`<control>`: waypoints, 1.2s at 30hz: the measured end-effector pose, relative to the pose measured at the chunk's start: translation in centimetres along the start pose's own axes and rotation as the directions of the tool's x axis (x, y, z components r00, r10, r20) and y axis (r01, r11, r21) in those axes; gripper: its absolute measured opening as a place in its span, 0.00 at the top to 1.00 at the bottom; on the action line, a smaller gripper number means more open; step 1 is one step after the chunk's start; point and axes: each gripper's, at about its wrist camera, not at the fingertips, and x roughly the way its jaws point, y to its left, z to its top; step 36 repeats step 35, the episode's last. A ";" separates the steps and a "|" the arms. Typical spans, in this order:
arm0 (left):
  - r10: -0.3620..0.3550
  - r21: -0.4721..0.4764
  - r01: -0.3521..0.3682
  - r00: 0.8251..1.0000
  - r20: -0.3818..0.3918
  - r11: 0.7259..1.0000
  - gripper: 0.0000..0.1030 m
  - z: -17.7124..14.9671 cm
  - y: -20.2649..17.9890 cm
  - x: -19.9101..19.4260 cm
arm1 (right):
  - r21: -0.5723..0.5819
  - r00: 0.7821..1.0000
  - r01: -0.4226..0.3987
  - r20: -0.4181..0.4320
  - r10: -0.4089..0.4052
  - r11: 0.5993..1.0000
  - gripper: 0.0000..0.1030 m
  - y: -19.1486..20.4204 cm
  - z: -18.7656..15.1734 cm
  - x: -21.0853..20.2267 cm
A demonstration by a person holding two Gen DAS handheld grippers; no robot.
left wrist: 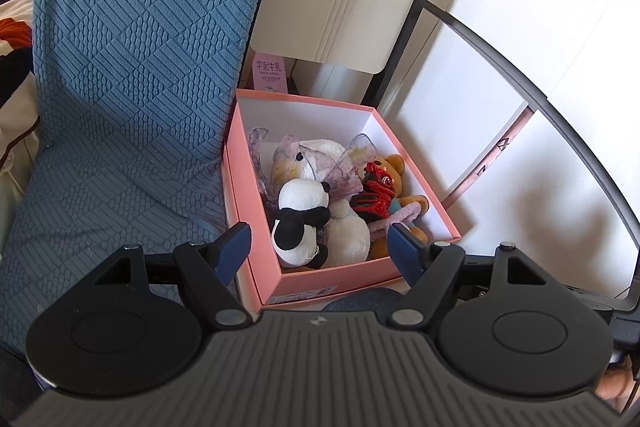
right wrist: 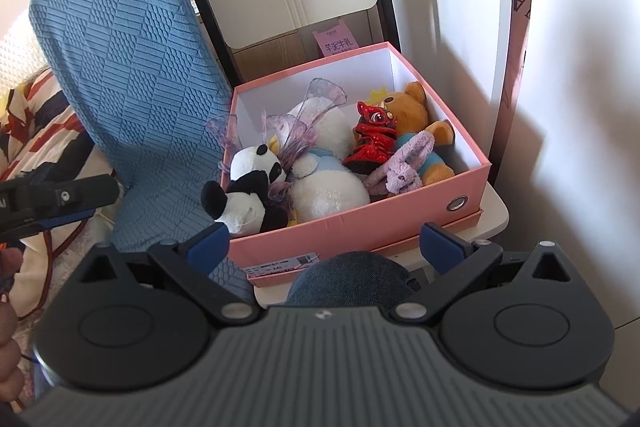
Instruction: Organize objects
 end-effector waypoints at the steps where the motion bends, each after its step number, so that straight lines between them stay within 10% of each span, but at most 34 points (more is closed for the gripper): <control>1: -0.001 0.003 0.001 1.000 -0.004 1.000 0.23 -0.1 0.0 0.0 | -0.001 1.000 0.003 0.002 -0.003 1.000 0.00 0.0 0.0 0.0; 36: -0.004 0.014 0.005 1.000 -0.024 1.000 0.23 -0.7 0.3 0.3 | 0.020 0.999 0.013 -0.047 -0.012 1.000 0.00 -0.3 -0.7 0.6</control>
